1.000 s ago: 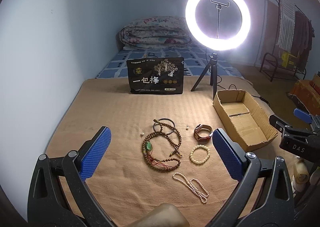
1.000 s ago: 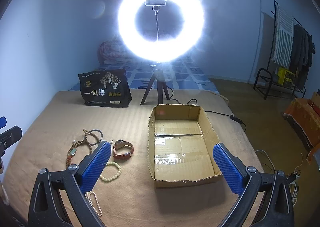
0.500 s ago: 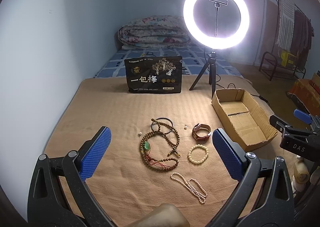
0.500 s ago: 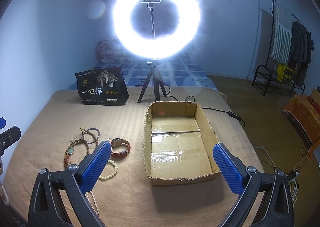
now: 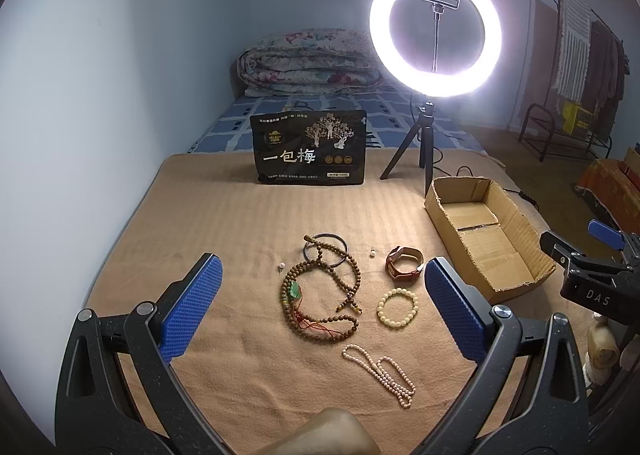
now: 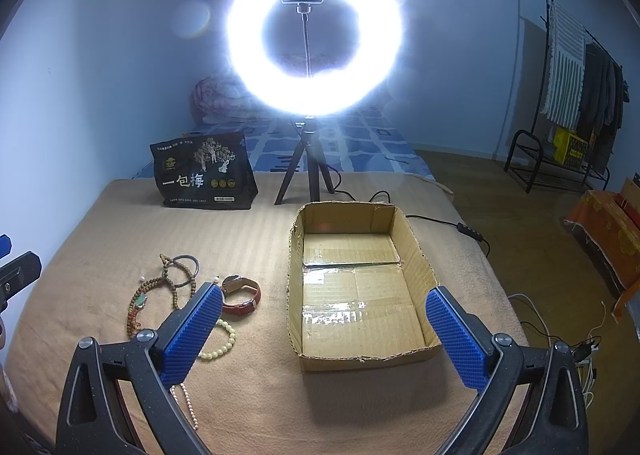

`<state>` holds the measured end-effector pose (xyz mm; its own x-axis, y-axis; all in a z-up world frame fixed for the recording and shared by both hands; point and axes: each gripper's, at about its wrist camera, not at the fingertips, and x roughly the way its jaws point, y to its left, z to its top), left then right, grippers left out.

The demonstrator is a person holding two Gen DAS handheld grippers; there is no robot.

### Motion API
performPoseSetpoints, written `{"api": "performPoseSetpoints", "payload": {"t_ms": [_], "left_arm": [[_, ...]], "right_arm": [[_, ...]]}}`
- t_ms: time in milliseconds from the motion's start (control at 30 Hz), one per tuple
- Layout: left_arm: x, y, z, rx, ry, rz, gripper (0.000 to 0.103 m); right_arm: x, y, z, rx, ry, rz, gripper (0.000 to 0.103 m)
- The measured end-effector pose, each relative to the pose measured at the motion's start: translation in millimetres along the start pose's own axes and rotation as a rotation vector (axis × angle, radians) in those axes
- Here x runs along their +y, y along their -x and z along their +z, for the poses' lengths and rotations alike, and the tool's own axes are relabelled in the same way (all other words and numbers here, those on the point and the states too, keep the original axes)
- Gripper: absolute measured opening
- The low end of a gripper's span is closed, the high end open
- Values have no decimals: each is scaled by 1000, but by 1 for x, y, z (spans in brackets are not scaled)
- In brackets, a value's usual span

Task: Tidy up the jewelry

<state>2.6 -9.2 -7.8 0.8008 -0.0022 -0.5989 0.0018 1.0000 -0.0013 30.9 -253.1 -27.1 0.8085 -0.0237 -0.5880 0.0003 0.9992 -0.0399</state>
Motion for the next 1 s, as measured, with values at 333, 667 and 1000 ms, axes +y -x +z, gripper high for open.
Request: {"api": "performPoseSetpoints", "payload": {"t_ms": [333,667,1000], "left_arm": [[3,-6,-4,11,4,-4,103],[9,-15,-3,42,16,-11,103],[10,-18,-4,50,18,-9,103]], "right_arm": [[1,-1,-2,3,-1,1,103],[2,-3,-2,13,-1,3,103],[5,-5,-1,21,4,15,103]]}}
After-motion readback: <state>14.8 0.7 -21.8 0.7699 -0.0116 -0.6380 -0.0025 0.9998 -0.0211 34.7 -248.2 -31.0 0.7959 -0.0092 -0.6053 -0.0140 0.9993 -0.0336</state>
